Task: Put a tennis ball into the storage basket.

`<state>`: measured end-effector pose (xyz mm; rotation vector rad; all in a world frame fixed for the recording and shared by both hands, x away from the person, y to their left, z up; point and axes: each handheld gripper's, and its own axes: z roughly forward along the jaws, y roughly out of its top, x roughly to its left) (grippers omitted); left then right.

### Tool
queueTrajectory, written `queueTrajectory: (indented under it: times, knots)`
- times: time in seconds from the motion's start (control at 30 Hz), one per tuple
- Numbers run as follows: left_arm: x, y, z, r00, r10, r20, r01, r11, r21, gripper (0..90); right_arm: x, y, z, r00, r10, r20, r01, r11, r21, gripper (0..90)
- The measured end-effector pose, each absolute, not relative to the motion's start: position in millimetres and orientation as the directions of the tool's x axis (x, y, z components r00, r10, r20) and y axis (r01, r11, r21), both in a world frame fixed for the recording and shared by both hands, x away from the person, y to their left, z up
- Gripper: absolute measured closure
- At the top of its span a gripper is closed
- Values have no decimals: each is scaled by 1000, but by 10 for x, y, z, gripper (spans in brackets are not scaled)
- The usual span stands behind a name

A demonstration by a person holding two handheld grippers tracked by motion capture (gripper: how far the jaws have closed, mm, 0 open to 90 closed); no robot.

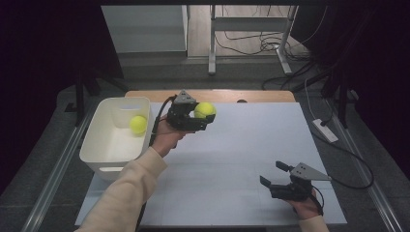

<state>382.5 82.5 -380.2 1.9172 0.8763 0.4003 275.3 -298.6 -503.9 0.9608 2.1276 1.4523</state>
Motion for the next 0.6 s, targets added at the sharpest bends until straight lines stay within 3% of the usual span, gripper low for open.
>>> queueTrajectory:
  times: [0.6]
  knots:
    - [3746, 963, -3718, 683, 726, -83, 393, -269, 880, 271, 2752, -2980, -5036, -689, 722, 57, 316, 229, 921, 125]
